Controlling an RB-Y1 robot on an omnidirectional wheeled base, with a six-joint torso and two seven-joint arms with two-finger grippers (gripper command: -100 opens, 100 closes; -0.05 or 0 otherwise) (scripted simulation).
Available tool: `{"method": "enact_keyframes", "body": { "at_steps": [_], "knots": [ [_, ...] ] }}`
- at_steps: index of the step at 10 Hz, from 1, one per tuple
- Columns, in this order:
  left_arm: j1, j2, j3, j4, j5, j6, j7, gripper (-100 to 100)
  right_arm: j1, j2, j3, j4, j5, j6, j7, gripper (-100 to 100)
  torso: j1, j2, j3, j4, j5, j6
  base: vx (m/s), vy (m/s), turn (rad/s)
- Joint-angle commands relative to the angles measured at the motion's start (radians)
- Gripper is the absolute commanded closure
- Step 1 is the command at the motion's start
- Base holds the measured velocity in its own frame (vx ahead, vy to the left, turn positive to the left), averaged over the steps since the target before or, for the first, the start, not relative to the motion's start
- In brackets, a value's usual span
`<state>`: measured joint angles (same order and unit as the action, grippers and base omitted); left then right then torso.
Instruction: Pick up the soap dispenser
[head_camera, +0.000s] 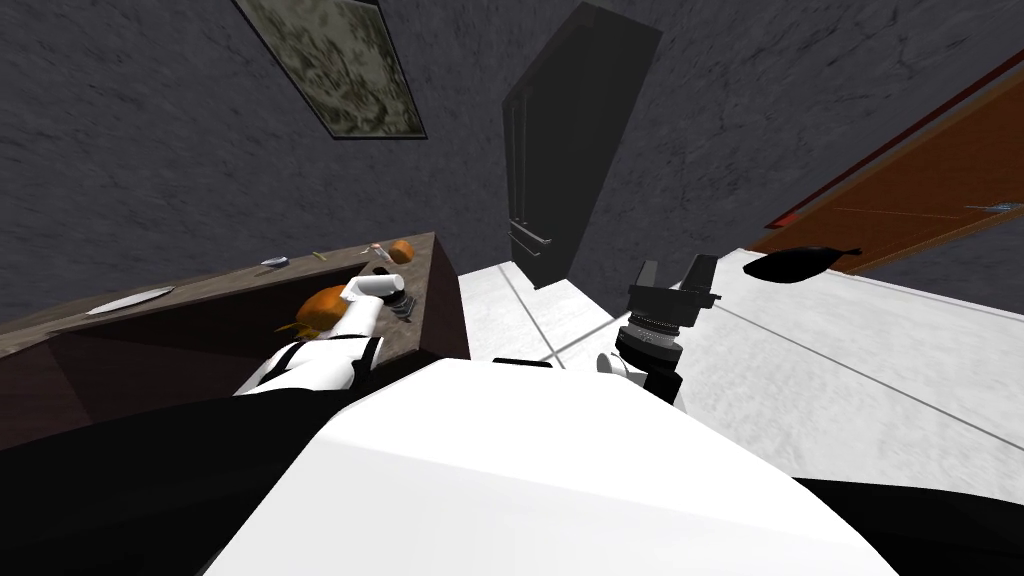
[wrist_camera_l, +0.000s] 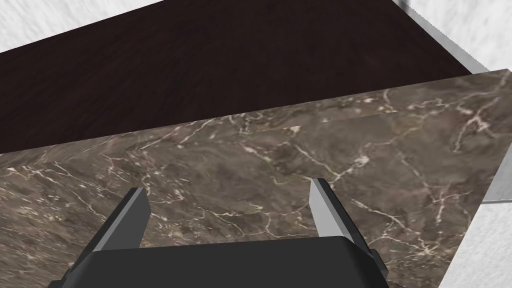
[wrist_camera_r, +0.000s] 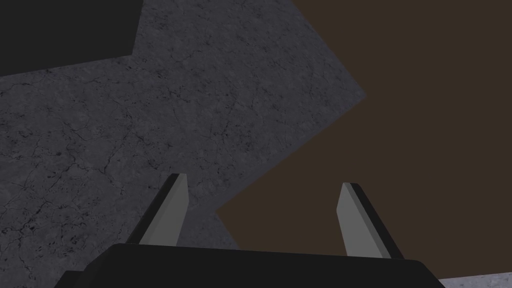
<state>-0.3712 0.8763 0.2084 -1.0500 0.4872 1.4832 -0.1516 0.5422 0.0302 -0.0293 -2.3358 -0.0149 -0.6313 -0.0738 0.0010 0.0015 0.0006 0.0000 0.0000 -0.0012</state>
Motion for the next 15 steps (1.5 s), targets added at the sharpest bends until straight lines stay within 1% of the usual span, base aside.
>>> {"method": "enact_keyframes", "body": {
  "at_steps": [1,2,3,4,5,6,7,8,10,12,13,14,15],
  "knots": [
    [-0.025,0.03,0.007,0.048,0.011,0.05,-0.014,-100,0.0,0.0,0.0,0.0,0.0,0.0,0.0,0,0.0,0.0,0.0,0.0,0.0,0.0,0.011,0.015,0.036],
    [-0.025,0.03,0.007,0.048,0.011,0.055,-0.014,-100,0.0,0.0,0.0,0.0,0.0,0.0,0.0,0,0.0,0.0,0.0,0.0,0.0,0.0,0.009,0.017,0.019],
    [-0.044,0.057,0.013,0.082,0.02,0.093,-0.026,-100,0.0,0.0,0.0,0.0,0.0,0.0,0.0,0,0.001,0.0,0.0,0.0,0.0,0.0,0.006,0.029,0.048],
    [-0.061,0.083,0.019,0.117,0.028,0.12,-0.039,-100,0.0,0.0,0.0,0.0,0.0,0.0,0.0,0,0.001,0.0,0.0,0.0,0.0,0.0,0.005,0.065,0.061],
    [-0.061,0.083,0.019,0.123,0.028,0.126,-0.039,-100,0.0,0.0,0.0,0.0,0.0,0.0,0.0,0,0.004,0.001,0.001,0.0,0.001,-0.001,0.003,0.064,0.036],
    [-0.076,0.109,0.024,0.156,0.033,0.154,-0.05,-100,0.0,0.0,0.0,0.0,0.0,0.0,0.0,0,0.004,0.001,0.001,0.0,0.001,0.0,0.002,0.073,0.064],
    [-0.076,0.109,0.024,0.156,0.033,0.154,-0.05,-100,0.0,0.0,0.0,0.0,0.0,0.0,0.0,0,0.005,0.001,0.001,0.0,0.001,0.0,-0.005,0.056,0.023],
    [-0.088,0.134,0.028,0.185,0.037,0.177,-0.06,-100,0.0,0.0,0.0,0.0,0.0,0.0,0.0,0,0.004,0.001,0.001,0.0,0.001,0.0,-0.019,0.083,0.055],
    [-0.103,0.179,0.034,0.229,0.039,0.207,-0.076,-100,0.0,0.0,0.0,0.0,0.0,0.0,0.0,0,0.009,0.003,0.002,0.001,0.002,-0.001,-0.02,0.176,0.122],
    [-0.103,0.214,0.037,0.25,0.032,0.215,-0.084,-100,0.0,0.0,0.0,0.0,0.0,0.0,0.0,0,0.016,0.005,0.003,0.001,0.004,-0.001,-0.056,0.268,0.12],
    [-0.119,0.201,0.028,0.265,0.029,0.203,-0.085,-100,0.0,0.0,0.0,0.0,0.0,0.0,0.0,0,0.019,0.005,0.003,0.001,0.004,-0.001,-0.019,0.133,-0.003],
    [-0.121,0.203,0.027,0.269,0.028,0.202,-0.086,0,0.0,0.0,0.0,0.0,0.0,0.0,0.0,0,0.01,0.004,0.002,0.001,0.003,0.0,-0.004,0.025,-0.002],
    [-0.07,0.189,0.077,0.219,0.047,0.216,-0.058,-100,0.0,0.0,0.0,0.0,0.0,0.0,0.0,0,0.003,0.002,0.001,0.0,0.001,0.0,-0.023,0.039,-0.329]
  ]
}}
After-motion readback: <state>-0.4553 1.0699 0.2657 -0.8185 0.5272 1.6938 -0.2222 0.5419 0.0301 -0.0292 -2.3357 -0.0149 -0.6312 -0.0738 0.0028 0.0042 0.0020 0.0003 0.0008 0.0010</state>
